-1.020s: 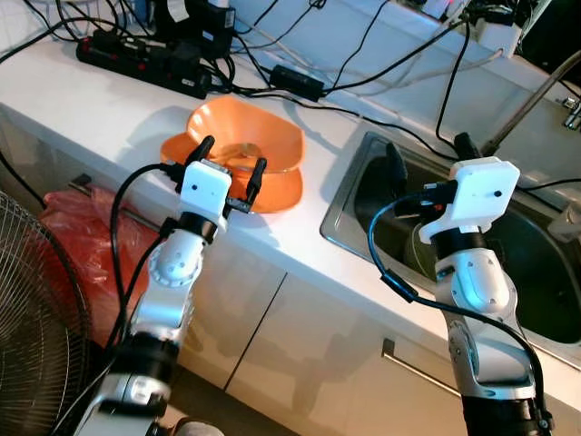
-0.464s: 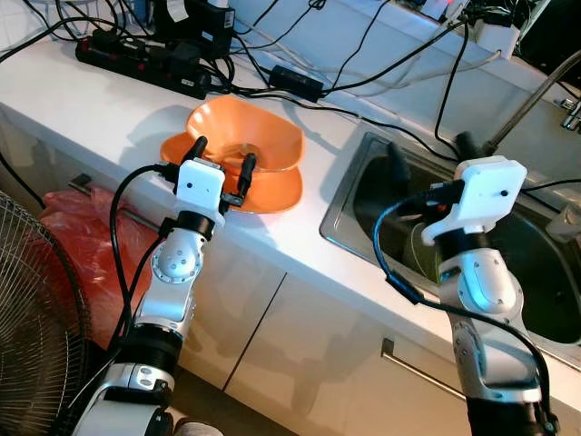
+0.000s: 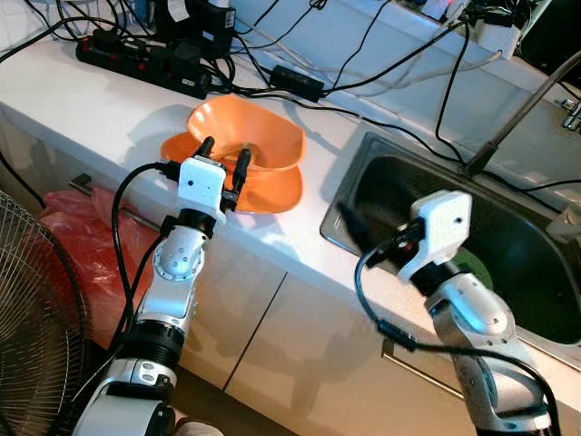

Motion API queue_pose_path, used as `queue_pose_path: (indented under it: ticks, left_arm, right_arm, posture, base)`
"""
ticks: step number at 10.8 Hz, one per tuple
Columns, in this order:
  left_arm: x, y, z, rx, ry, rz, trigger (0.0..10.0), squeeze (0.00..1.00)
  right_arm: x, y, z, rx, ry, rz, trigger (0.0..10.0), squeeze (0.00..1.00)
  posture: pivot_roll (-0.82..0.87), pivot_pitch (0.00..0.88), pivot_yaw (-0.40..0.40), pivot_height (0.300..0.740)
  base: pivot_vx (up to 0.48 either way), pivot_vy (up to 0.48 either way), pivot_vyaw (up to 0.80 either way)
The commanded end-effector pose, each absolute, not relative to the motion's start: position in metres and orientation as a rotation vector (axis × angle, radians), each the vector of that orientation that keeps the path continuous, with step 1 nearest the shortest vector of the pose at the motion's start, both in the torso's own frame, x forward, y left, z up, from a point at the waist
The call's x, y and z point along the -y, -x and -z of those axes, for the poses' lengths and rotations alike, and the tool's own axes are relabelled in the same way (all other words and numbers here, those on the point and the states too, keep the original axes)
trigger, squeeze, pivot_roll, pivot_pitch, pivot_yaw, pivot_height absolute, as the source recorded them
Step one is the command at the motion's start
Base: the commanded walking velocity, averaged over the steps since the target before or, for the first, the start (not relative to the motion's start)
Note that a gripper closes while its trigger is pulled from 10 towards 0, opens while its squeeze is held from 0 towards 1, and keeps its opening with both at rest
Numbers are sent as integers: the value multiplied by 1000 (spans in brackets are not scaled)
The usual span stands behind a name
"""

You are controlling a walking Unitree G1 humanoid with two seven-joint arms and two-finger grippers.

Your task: Kitchen organization

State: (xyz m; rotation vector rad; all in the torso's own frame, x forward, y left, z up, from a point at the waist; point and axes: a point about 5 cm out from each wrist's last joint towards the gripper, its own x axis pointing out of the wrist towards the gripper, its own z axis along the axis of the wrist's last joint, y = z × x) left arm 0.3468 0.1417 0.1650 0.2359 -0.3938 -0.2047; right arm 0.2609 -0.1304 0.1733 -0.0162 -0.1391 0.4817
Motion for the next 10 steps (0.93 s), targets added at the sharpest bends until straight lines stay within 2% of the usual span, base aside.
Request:
queue_pose_path:
  ticks: [1,10]
  left_arm:
    - [-132,-348,-168,409,-226,233,0,0]
    - [-124,-348,-172,427,-184,274,0,0]
  right_arm:
    - [133,-257,-171,112,28,-503,10000,0]
    - [136,-249,-167,60,13,-529,10000,0]
  posture:
    - [321,0,-286,740]
    - [310,0,-287,740]
  base:
    - [0,0,0]
    - [0,0,0]
